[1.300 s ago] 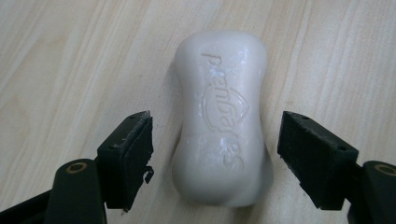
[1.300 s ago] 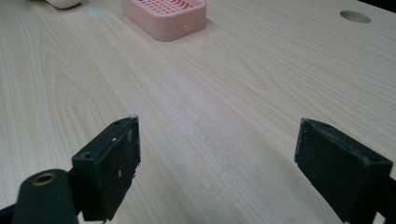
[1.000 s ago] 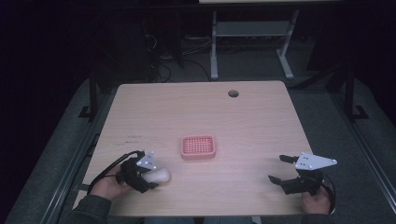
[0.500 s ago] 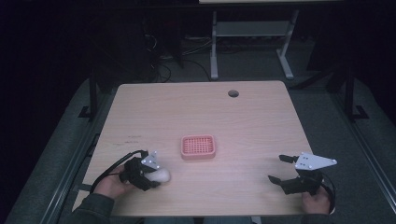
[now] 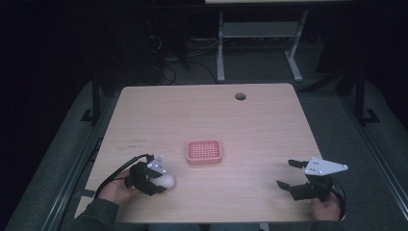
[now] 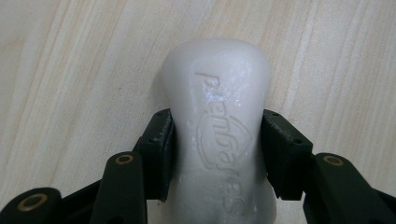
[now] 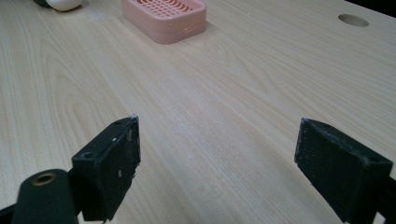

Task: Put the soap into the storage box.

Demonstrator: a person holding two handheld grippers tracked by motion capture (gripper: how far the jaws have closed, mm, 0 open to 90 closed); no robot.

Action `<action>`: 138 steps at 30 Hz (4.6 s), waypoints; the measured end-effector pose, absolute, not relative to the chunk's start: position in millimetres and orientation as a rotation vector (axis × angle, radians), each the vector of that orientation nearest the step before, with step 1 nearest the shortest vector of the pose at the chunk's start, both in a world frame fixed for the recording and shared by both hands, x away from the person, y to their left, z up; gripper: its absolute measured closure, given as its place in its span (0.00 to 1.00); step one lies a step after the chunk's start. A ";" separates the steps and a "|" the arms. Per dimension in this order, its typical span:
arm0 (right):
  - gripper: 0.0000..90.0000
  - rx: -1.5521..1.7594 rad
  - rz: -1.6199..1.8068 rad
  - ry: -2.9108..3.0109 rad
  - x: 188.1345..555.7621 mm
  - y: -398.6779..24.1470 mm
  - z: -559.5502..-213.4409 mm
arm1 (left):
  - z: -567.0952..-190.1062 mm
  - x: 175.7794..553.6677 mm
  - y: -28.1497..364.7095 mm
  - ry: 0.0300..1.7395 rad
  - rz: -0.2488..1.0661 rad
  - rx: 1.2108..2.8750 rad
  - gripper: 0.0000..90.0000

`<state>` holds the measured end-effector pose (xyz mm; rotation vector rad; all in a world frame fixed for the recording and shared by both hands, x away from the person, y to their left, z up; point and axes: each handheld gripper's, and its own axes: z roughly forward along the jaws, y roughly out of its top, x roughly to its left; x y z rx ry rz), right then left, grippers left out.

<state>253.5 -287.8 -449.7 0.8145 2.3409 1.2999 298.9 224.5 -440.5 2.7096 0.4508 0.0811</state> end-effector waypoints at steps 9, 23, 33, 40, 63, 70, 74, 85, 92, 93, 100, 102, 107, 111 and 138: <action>0.15 0.823 1.314 2.331 252.9 -289.0 -449.8 | -434.7 295.4 222.3 0.428 0.096 2.700 0.55; 0.15 0.833 1.337 2.325 252.8 -289.6 -451.6 | -427.2 298.8 215.8 0.395 0.103 2.705 0.55; 0.15 0.835 1.331 2.332 253.3 -289.1 -453.3 | -416.2 309.8 211.8 0.378 0.079 2.689 0.55; 0.15 0.846 1.330 2.335 253.5 -288.9 -453.9 | -415.0 318.2 207.0 0.368 0.067 2.702 0.55; 0.15 0.842 1.325 2.348 253.5 -288.9 -454.9 | -404.4 343.1 172.9 0.279 0.066 2.733 0.55; 0.15 0.842 1.334 2.343 253.6 -290.0 -454.9 | -403.2 348.8 165.8 0.266 0.066 2.735 0.55; 0.15 0.848 1.338 2.339 253.2 -291.2 -454.7 | -399.8 353.3 159.7 0.249 0.076 2.739 0.55; 0.15 0.845 1.338 2.335 253.1 -291.8 -454.1 | -394.1 361.0 147.1 0.230 0.086 2.744 0.55; 0.15 0.845 1.344 2.334 253.0 -292.2 -454.3 | -394.7 368.3 141.7 0.237 0.087 2.750 0.55; 0.15 0.845 1.344 2.334 253.0 -292.2 -454.3 | -394.0 369.4 141.3 0.238 0.086 2.750 0.55; 0.15 0.841 1.345 2.339 253.4 -291.4 -454.5 | -392.1 378.0 135.8 0.242 0.084 2.748 0.55; 0.15 0.842 1.345 2.339 253.4 -291.7 -454.5 | -391.6 380.6 133.3 0.235 0.088 2.757 0.55; 0.15 0.851 1.346 2.340 253.9 -292.1 -454.8 | -389.5 385.2 125.2 0.226 0.089 2.751 0.55; 0.15 0.848 1.348 2.339 253.7 -292.1 -454.9 | -389.6 388.8 117.9 0.214 0.087 2.764 0.55; 0.15 0.825 1.349 2.350 254.6 -289.6 -455.2 | -408.5 408.0 85.4 0.185 0.071 2.808 0.55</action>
